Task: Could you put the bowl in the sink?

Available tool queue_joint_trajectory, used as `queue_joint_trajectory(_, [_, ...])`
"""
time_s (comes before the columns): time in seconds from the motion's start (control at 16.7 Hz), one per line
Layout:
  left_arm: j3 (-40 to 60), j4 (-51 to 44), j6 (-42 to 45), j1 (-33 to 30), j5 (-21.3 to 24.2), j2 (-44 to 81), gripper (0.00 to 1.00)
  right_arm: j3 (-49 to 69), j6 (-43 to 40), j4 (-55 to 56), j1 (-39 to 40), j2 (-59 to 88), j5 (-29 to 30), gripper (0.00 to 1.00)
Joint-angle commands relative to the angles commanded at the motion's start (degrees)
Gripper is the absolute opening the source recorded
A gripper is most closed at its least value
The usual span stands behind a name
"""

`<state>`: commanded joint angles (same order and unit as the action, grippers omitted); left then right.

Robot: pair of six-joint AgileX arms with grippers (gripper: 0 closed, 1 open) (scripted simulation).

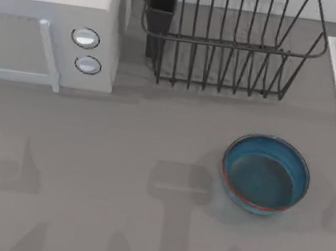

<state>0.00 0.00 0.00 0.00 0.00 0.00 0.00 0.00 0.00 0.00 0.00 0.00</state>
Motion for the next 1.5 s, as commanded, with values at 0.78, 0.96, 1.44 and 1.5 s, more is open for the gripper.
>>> queue_joint_trajectory(0.78, [0.0,0.0,0.0,0.0,0.0,0.0,1.0,33.46,7.39,-26.83,6.99,39.26,0.03,1.0])
queue_joint_trajectory(0.96, [0.0,0.0,0.0,0.0,0.0,0.0,1.0,46.72,10.33,-38.54,9.85,58.23,0.11,1.0])
queue_joint_trajectory(1.44, [0.0,0.0,0.0,0.0,0.0,0.0,1.0,76.87,17.1,-63.8,16.32,95.87,0.08,1.0])
queue_joint_trajectory(1.5, [0.0,0.0,0.0,0.0,0.0,0.0,1.0,79.59,17.67,-65.75,16.87,98.96,0.07,1.0])
